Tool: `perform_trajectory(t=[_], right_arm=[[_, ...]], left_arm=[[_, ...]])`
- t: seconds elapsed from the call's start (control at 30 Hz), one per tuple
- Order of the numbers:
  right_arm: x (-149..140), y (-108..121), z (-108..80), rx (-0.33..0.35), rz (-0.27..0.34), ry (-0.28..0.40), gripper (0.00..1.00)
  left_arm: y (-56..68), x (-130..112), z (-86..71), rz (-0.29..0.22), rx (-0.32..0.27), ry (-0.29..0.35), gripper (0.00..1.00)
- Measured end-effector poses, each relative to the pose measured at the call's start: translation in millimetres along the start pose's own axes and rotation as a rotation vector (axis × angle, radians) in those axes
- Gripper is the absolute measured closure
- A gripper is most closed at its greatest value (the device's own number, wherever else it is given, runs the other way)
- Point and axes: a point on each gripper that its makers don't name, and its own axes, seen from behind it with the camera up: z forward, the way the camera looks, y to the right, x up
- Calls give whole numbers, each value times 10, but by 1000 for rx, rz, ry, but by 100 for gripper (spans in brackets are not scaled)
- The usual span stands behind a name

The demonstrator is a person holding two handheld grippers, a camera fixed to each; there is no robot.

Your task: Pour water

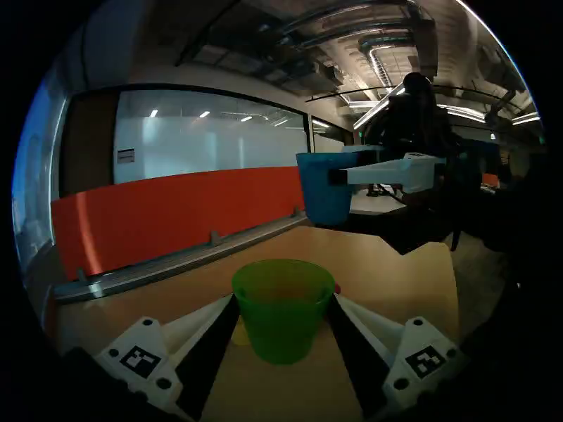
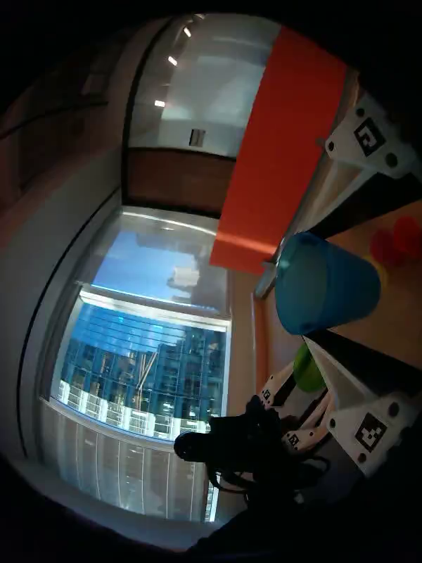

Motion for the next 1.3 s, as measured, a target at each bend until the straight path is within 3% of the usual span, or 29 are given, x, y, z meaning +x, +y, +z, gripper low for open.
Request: perform_trajectory(t=[0.3,0.7,1.3], right_arm=[[-298,20,-37,22,52,-25,10],[-689,73,-11,47,78,-72,9],[-1200,12,124,125,66,-201,9]], left_arm=[[-80,-96,64,-4,10,-28,16],[-151,-316,164,10,10,-100,16],[-328,-673,297,-4,6,-220,16]])
